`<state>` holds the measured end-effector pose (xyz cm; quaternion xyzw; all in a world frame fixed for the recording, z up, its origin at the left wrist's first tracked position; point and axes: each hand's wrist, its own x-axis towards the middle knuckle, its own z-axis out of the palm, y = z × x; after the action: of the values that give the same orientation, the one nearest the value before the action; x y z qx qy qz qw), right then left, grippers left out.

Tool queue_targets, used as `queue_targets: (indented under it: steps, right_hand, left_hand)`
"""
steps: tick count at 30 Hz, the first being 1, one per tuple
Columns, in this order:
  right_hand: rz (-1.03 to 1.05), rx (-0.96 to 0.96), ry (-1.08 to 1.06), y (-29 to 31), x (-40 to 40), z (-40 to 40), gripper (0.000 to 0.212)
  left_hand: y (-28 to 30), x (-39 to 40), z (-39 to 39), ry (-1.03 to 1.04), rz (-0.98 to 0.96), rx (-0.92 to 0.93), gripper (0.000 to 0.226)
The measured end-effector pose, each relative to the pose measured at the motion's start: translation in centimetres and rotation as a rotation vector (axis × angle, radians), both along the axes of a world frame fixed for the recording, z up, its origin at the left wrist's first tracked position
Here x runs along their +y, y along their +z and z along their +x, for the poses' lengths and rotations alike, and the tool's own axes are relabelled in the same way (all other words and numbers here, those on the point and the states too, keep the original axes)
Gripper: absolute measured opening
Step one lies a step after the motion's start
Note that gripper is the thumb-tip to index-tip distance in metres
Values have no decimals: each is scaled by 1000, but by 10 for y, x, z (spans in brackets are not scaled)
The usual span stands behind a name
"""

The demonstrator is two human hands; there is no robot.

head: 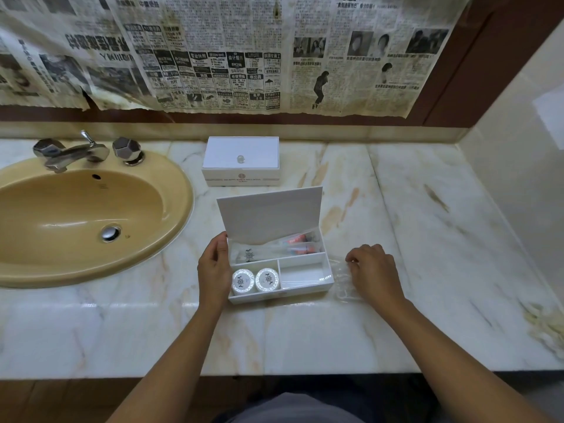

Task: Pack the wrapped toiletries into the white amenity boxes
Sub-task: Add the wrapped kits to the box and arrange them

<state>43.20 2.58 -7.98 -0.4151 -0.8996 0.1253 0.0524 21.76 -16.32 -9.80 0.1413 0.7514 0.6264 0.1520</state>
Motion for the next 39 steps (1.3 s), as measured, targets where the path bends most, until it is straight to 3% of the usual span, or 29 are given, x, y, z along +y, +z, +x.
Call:
queue_targets:
  steps: [8, 13, 19, 23, 33, 39]
  right_hand:
    - [56, 334, -33, 33, -10, -10, 7]
    - [20, 424, 184, 62, -39, -34, 10]
    - [-119, -119, 376, 57, -59, -61, 25]
    - [-124, -282, 378, 52, -59, -71, 28]
    - [-214, -400, 311, 55, -58, -86, 34]
    - [-394, -395, 313, 56, -59, -84, 20]
  left_hand:
    - [2, 0, 0, -4, -8, 6, 28]
    - [-1, 0, -1, 3, 7, -6, 27]
    - [0, 1, -1, 4, 9, -18, 24]
    - [-2, 0, -1, 0, 13, -14, 27]
    - [-1, 0, -2, 3, 5, -19, 31]
    - [0, 0, -1, 8, 5, -19, 28]
